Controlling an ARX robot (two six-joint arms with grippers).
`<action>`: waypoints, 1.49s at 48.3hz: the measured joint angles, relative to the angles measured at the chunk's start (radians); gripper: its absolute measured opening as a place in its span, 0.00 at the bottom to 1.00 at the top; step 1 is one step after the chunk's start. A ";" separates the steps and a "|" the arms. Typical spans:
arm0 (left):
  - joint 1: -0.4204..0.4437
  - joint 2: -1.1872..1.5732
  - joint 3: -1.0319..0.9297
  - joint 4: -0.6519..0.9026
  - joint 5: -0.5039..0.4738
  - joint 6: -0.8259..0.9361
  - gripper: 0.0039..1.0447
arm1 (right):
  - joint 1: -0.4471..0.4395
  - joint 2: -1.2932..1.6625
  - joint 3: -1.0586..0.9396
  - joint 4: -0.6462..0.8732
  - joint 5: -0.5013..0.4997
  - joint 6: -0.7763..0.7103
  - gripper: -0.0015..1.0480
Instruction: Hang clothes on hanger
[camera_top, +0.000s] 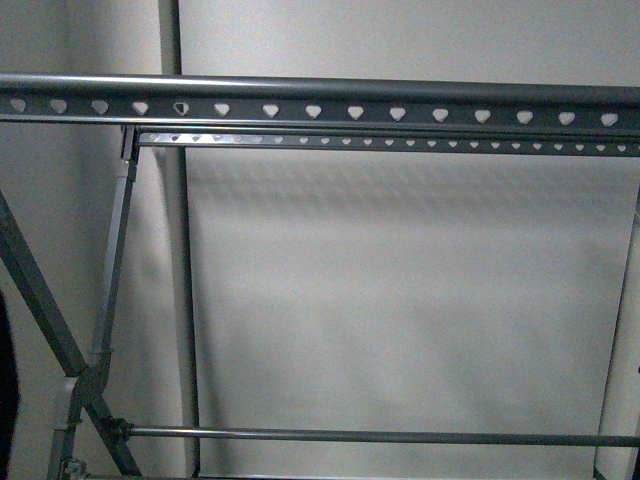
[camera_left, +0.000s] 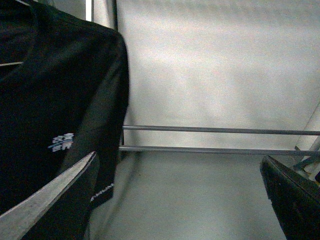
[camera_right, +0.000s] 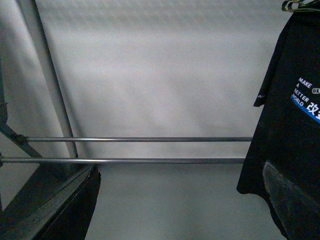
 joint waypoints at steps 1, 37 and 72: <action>0.000 0.000 0.000 0.000 0.000 0.000 0.94 | 0.000 0.000 0.000 0.000 0.000 0.000 0.93; 0.086 0.283 0.056 0.234 0.555 0.084 0.94 | 0.001 0.000 0.000 0.000 0.000 0.000 0.93; 0.325 1.369 0.825 0.138 -0.292 -0.774 0.94 | 0.001 0.000 0.000 0.000 0.000 0.000 0.93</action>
